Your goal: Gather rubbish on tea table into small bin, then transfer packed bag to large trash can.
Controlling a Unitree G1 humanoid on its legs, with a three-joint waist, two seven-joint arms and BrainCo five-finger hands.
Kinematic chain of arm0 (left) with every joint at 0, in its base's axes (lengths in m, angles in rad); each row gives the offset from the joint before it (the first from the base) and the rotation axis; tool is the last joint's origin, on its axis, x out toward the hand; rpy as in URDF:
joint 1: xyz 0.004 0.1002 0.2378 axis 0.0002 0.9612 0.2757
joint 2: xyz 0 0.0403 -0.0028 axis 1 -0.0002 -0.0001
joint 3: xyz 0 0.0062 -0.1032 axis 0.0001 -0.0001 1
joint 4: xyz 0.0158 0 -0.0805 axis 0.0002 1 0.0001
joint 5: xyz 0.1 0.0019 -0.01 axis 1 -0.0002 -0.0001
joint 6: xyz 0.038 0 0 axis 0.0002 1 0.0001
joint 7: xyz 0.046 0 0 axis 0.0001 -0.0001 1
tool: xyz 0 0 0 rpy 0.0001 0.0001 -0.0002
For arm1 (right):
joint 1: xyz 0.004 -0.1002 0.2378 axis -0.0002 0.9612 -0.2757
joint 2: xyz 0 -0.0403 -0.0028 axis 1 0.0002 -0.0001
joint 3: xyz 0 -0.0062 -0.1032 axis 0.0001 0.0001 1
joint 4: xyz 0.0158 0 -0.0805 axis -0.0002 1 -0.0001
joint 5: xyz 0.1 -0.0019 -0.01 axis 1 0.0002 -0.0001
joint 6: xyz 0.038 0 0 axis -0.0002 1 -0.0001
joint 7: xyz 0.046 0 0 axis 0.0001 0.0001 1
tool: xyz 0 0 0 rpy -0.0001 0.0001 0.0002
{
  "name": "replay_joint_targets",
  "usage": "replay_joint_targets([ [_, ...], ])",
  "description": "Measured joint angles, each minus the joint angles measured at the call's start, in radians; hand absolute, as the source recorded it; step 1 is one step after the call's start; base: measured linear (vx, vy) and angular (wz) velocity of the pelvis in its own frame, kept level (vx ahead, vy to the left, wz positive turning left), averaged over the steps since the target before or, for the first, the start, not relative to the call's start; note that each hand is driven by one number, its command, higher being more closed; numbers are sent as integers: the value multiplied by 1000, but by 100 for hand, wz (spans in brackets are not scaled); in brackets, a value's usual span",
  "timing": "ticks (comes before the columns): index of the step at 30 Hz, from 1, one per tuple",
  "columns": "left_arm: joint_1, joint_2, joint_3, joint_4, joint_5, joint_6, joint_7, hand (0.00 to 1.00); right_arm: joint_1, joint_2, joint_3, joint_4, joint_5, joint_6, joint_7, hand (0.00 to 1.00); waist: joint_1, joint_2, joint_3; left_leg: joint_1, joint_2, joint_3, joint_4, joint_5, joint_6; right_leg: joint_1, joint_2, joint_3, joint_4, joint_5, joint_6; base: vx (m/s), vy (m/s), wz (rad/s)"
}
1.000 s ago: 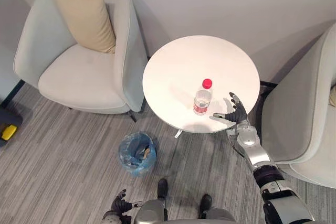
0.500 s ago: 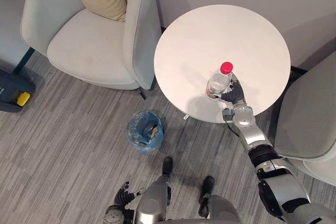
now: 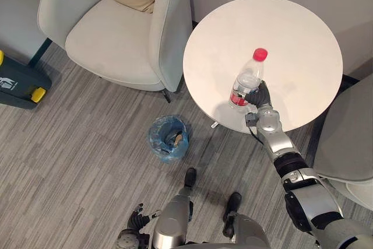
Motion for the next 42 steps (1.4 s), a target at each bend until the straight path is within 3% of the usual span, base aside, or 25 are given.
replay_joint_targets([
  [3, 0, -1, 0, 0, 0, 1, 0, 0, 16, 0, 2, -38, 0, 0, 0, 100, 0, 0, 0, 4, 0, 1, 0, 1, 0, 6, 0, 0, -1, 0, 0, -6, 2, 3],
  [13, 2, -2, 3, 0, 3, 10, -1, 0, 272, 30, -2, -394, -1, -29, 32, 100, -26, -4, -2, 82, 4, 7, -72, 32, 0, 46, 0, 17, -3, 2, 4, -20, 2, -3],
  [21, 2, 20, 7, 19, 36, 24, -4, 0, 525, 98, 7, -633, -2, -62, 111, 100, -47, -54, -42, 132, 12, 45, -92, 31, -1, 68, 4, 56, -5, 3, 6, -11, 1, -14],
  [28, 3, 14, 14, 39, 42, 33, -8, 0, 640, 102, 6, -716, -52, -68, 141, 100, -73, -64, -112, 139, 18, 61, -93, 31, -1, 67, 10, 77, -7, 4, 9, -18, -2, -8],
  [35, 7, 13, 14, 52, 42, 39, -8, 0, 679, 95, 7, -753, -117, -68, 159, 100, -93, -65, -144, 153, 18, 82, -93, 30, -1, 70, 9, 101, -10, 11, 18, -20, 8, -9],
  [42, 7, 13, 14, 65, 42, 39, -9, 0, 712, 58, 8, -754, -217, -68, 161, 100, -94, -64, -175, 171, 19, 95, -93, 28, 1, 88, 10, 113, -24, 17, 23, -7, 5, -5],
])
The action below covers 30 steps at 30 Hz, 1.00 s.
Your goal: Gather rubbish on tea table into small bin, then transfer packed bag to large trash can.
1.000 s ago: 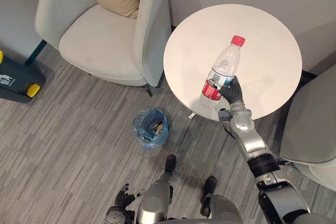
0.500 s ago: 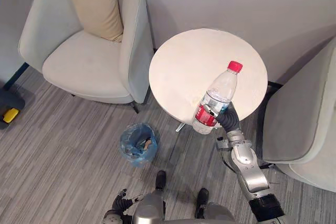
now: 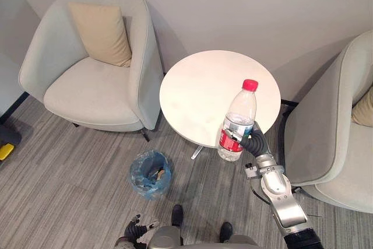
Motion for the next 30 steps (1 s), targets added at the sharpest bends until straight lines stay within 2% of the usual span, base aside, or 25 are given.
replay_joint_targets([
  [7, 17, 0, -2, 5, 0, 0, -1, 0, 13, -8, 8, 11, -68, 1, -2, 100, 0, 2, -1, 23, 0, 25, 0, -5, 2, -12, -5, 30, 43, -9, 3, -28, 7, -12],
  [10, 15, 4, -13, 6, -1, 0, -9, 0, 16, -22, 18, 30, -71, 3, -2, 100, -6, 0, 0, 2, -23, 13, 20, -5, 4, -87, -39, 39, 196, -78, 14, -57, 7, 14],
  [13, 4, 12, -18, 3, -1, -2, -17, 0, 32, -22, -9, 31, -91, 6, -5, 100, -40, -5, 0, -62, -64, -87, 57, -6, 6, -119, -71, 95, 298, -156, 40, -69, -28, 99],
  [15, -2, 13, -22, 6, -4, 1, -17, 0, 35, -28, -11, 31, -103, 10, -6, 100, -27, -2, 0, -89, -76, -151, 65, 4, -1, -129, -81, 54, 328, -181, 44, -87, -92, 98],
  [17, 0, 12, -20, 5, -6, 2, -16, 0, 33, -25, -9, 31, -106, 10, -7, 100, -20, -1, -2, -107, -76, -180, 59, 16, -2, -127, -70, 55, 339, -194, 54, -106, -100, 70],
  [18, -6, 11, -17, 0, -17, 1, -9, 0, 25, -20, -8, 30, -108, 10, -26, 100, -13, 1, -4, -139, -74, -234, 55, 43, -11, -133, -48, 51, 334, -206, 36, -94, -130, 89],
  [20, -8, 6, -9, -16, -31, 0, -3, 0, 24, -21, -8, 30, -107, 10, -37, 100, 2, 4, -6, -162, -64, -263, 53, 57, -21, -146, -35, 27, 331, -203, 29, -62, -112, 68],
  [22, -11, 1, -9, -23, -64, 0, 9, 0, 15, -21, -8, 30, -107, 11, -48, 100, 9, 14, -1, -191, -49, -291, 48, 76, -21, -162, -17, -21, 337, -196, 5, -71, -133, 61],
  [23, -4, -2, -9, -27, -86, 3, 11, 0, 9, -21, -9, 30, -107, 18, -49, 100, 9, 24, 1, -196, -29, -249, 33, 50, 35, -156, 4, -13, 330, -184, -16, -85, -115, 56],
  [24, -7, -1, -11, -26, -90, 4, 12, 0, 9, -20, -11, 31, -107, 24, -52, 100, 5, 22, 1, -198, -23, -211, 27, 5, 97, -146, 9, -3, 302, -172, -28, -75, -69, 82],
  [25, -28, 1, -9, -21, -90, 4, 10, 0, 5, -20, -23, 30, -107, 29, -59, 100, 0, 5, 5, -219, -28, -94, 64, -97, 148, -117, -15, -15, 215, -132, -35, -86, -34, 92],
  [26, -49, 4, -9, -20, -91, 4, 9, 0, 0, -16, -50, 32, -107, 33, -69, 100, 1, 1, 8, -267, -23, 15, 227, -93, 148, -118, -44, -50, 214, -119, -43, -94, -35, 86],
  [28, -32, -5, -11, -22, -90, 3, 8, 0, 4, -20, -78, 33, -107, 44, -72, 100, -4, 8, 1, -256, -3, 112, 438, -99, 149, -108, -63, -84, 238, -127, -42, -86, -51, 60],
  [29, -23, -13, -11, -22, -86, 3, 8, 0, 5, -22, -93, 33, -106, 44, -78, 100, -29, 33, -9, -232, 4, 147, 415, -106, 90, -93, -59, -113, 244, -138, -30, -55, -28, 74],
  [30, -24, -14, -10, -25, -81, 2, 8, 0, 5, -20, -109, 35, -107, 46, -85, 100, -37, 44, -15, -214, -6, 142, 367, -83, 58, -88, -57, -126, 239, -142, -26, -65, 23, 73],
])
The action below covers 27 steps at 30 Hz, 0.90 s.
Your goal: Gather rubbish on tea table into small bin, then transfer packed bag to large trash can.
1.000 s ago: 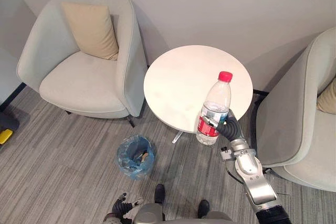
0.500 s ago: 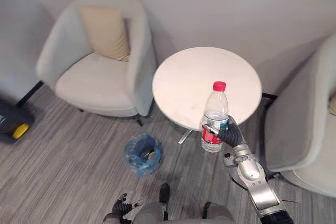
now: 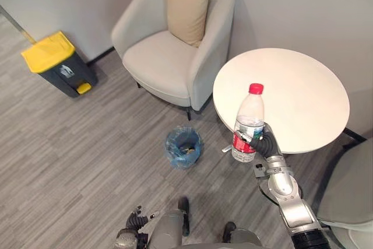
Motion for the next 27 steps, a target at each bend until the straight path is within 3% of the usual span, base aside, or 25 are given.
replay_joint_targets([
  [1, 4, -3, -1, -7, 1, -3, 0, 0, -1, 1, -14, 4, 0, 2, -3, 100, -3, 2, -4, 62, -12, -18, -148, 42, -27, 8, -2, -15, -34, 11, 2, -65, 35, 57],
  [2, 16, -5, -2, -5, 8, -1, -1, 0, 0, 1, -21, 8, -4, 2, -3, 100, -5, 9, -9, 111, -12, -26, -262, 52, -31, 16, 13, -39, -52, 19, 4, -71, 62, 45],
  [4, 25, 2, -2, 4, 31, 4, -1, 0, 2, 20, -21, 26, -13, 6, -3, 100, -12, -2, -12, 140, -12, -39, -319, 79, -34, 29, 15, -52, -53, 21, 8, -45, 43, 27],
  [7, 56, 2, -2, 17, 45, 10, -2, 0, 3, 53, -5, 53, -22, 7, -1, 100, -4, -17, -23, 173, -15, -37, -348, 84, -39, 58, 22, -40, -81, 36, 15, -14, 34, -4],
  [18, 61, 9, -1, 48, 81, 25, -2, 0, 5, 58, -6, 120, -19, 20, 1, 100, 9, -12, -27, 202, -22, -31, -367, 85, -39, 77, 23, -24, -98, 37, 26, 9, 7, -4],
  [21, 60, 6, -1, 48, 79, 24, -2, 0, 8, 59, -5, 133, -19, 26, 2, 100, 8, -28, -18, 196, -57, -29, -342, 53, -14, 44, -26, -24, 0, -33, 54, 79, 24, 13],
  [22, 60, 11, 1, 48, 76, 23, -2, 0, 12, 60, -5, 133, -20, 27, 3, 100, 8, -50, -5, 193, -78, -31, -310, 28, -9, 41, -58, -27, 47, -66, 67, 112, 40, 28],
  [23, 60, 17, 1, 47, 74, 20, -2, 0, 16, 60, -5, 133, -21, 27, 5, 100, 7, -53, -4, 185, -102, -47, -272, -9, -5, 49, -91, -36, 97, -82, 80, 110, 37, 32],
  [25, 60, 18, 1, 48, 70, 19, -1, 0, 27, 57, -5, 133, -26, 28, 12, 100, 1, -66, 2, 184, -122, -86, -229, -48, 10, 17, -119, 7, 232, -73, 83, 154, 23, 58],
  [26, 61, 20, 3, 48, 69, 19, 0, 0, 30, 55, -6, 133, -27, 33, 21, 100, -8, -64, 5, 195, -123, -125, -203, -66, 18, -27, -119, 56, 356, -36, 37, 305, 28, 74],
  [27, 60, 22, 4, 48, 68, 21, 0, 0, 30, 54, -1, 133, -28, 33, 23, 100, -16, -52, 6, 206, -117, -142, -195, -70, 25, -66, -116, 79, 427, -13, 20, 342, 20, 78],
])
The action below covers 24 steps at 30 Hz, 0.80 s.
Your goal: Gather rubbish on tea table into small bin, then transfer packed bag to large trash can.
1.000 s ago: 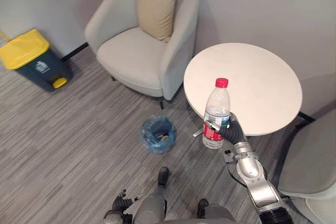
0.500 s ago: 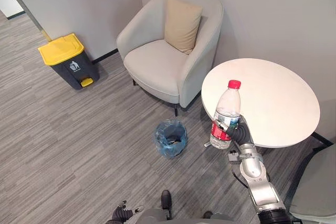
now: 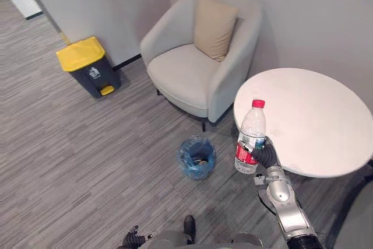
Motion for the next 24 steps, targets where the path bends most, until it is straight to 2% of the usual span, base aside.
replay_joint_targets([
  [1, -1, 5, -1, -1, -1, 2, 0, 0, 3, -1, 6, 0, 0, -1, 5, 100, -3, -3, 4, 6, 15, -39, 9, -11, 7, -34, 38, 42, 22, -56, 1, 312, -28, 77],
  [2, -2, 7, -1, -1, -9, 2, 1, 0, 3, -2, 6, 0, 0, -1, 16, 100, -2, -4, 4, 7, 26, -67, 18, -24, 3, -68, 77, 66, -16, -82, -3, 209, -50, 76],
  [4, -4, 6, 9, 1, -10, 2, 0, 0, 1, -11, 14, 1, 0, -1, 19, 100, -5, -10, 7, 24, 41, -102, 14, -28, 0, -111, 122, 93, -130, -75, 4, 207, -109, 69],
  [5, -5, 7, 10, 1, -11, 1, 0, 0, 1, -20, 18, 1, 0, -1, 20, 100, -7, -10, 7, 33, 47, -124, 14, -24, -11, -112, 142, 101, -228, -56, 14, 221, -148, 75],
  [6, -4, 11, 10, 1, -11, 0, -1, 0, 0, -25, 21, 0, 1, -1, 19, 100, -7, -19, 4, 39, 43, -139, 15, -31, -25, -104, 152, 118, -336, -6, 7, 195, -186, 73],
  [7, -6, 21, 11, 1, -11, -3, -1, 0, 1, -26, 21, -1, 1, -1, 19, 100, -9, -39, 7, 39, 24, -159, 30, -46, -42, -96, 147, 139, -418, 86, -5, 163, -180, 95],
  [8, -14, 19, 16, 14, -10, -3, 0, 0, 10, -34, 17, 1, 3, -1, 20, 100, -22, -53, -2, 41, 18, -193, 55, -73, -56, -74, 136, 129, -418, 166, -23, 247, -284, 98],
  [9, -18, 8, 16, 20, -10, -4, -1, 0, 12, -44, 16, 0, 5, -2, 21, 100, -25, -19, -8, 27, 43, -199, 78, -93, -68, -55, 152, 90, -439, 157, -32, 221, -229, 80],
  [10, -19, 3, 16, 20, -10, -4, -1, 0, 10, -46, 15, 0, 9, -2, 21, 100, -25, -5, -8, 18, 56, -200, 90, -104, -79, -51, 160, 76, -450, 156, -34, 255, -225, 54],
  [11, -25, -3, 17, 19, -9, -4, -1, 0, 10, -47, 11, 0, 11, -1, 22, 100, -26, 15, -4, -10, 75, -175, 139, -114, -93, -33, 176, 54, -483, 150, -38, 193, -142, 45],
  [12, -32, -5, 22, 19, -8, -5, -1, 0, 15, -47, 14, 0, 11, 0, 26, 100, -26, 20, 9, -48, 89, -128, 235, -120, -102, 1, 187, 39, -511, 143, -49, 190, -133, 39],
  [13, -33, -6, 24, 18, -8, -5, -1, 0, 16, -47, 15, 0, 12, 0, 28, 100, -26, 20, 14, -56, 93, -116, 260, -122, -105, 10, 190, 37, -517, 144, -51, 154, -126, 21],
  [14, -38, -8, 37, 17, -9, -4, 0, 0, 32, -49, 22, -2, 26, 0, 38, 100, -16, 15, 27, -114, 132, -23, 435, -137, -124, 81, 210, 23, -560, 141, -63, 114, -94, 3],
  [16, -42, -6, 41, 15, -9, -5, 0, 0, 47, -57, 22, -8, 40, 0, 38, 100, -3, 15, 31, -133, 184, 82, 500, -146, -109, 132, 223, 3, -581, 144, -80, 149, -71, 7],
  [18, -51, -9, 40, -4, -9, -4, -1, 0, 35, -58, 15, -9, 43, 0, 38, 100, -3, 17, 34, -142, 211, 124, 422, -150, -101, 141, 228, 2, -578, 141, -81, 165, 17, 3],
  [19, -55, -10, 40, -15, -8, -5, -2, 0, 32, -66, 7, -9, 47, 0, 37, 100, -4, 35, 28, -142, 215, 126, 319, -97, -110, 136, 229, 1, -576, 137, -74, 147, 85, -4],
  [20, -62, -7, 40, -19, -8, -4, -1, 0, 34, -64, -3, -4, 47, 2, 37, 100, -3, 39, 31, -127, 214, 130, 264, -73, -100, 134, 232, 7, -576, 132, -63, 183, 131, 2],
  [22, -71, 3, 37, -23, -7, -4, -1, 0, 35, -52, -3, -3, 47, 4, 38, 100, -1, 20, 41, -96, 187, 133, 202, -59, -87, 135, 213, 10, -585, 136, -55, 129, 126, 6],
  [24, -68, 0, 35, -22, -6, -3, -3, 0, 36, -51, 2, -3, 46, 4, 40, 100, 1, 15, 42, -72, 169, 139, 166, -49, -79, 146, 201, 20, -599, 140, -48, 69, 82, 3],
])
